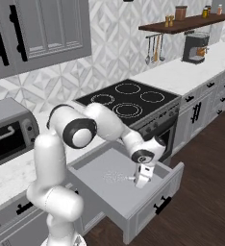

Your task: Pick the whisk from the drawer and place it on the counter.

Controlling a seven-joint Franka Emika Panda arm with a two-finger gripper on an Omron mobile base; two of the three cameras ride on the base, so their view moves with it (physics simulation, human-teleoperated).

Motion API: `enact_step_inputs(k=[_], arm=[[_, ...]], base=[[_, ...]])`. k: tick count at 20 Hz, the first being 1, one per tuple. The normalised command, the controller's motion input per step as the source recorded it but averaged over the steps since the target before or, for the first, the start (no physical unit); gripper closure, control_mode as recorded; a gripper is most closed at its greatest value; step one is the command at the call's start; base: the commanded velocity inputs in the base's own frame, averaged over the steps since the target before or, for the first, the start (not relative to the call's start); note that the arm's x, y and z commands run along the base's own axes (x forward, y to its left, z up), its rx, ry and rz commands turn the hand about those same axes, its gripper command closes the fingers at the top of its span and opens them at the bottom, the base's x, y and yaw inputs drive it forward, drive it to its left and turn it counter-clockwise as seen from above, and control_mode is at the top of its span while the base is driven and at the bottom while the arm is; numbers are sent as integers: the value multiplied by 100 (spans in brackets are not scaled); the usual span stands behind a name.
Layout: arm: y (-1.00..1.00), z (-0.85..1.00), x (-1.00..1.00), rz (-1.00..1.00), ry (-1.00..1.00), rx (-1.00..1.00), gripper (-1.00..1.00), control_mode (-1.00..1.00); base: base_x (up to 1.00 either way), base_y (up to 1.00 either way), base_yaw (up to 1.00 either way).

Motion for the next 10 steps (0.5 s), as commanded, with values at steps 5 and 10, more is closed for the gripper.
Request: enact_step_inputs(k=[5,10], arm=[[22,100,-36,-6,0,0,100,-100],[76,100,-10,-6,9,2,100,-100]], base=[[0,0,0],[0,0,0]])
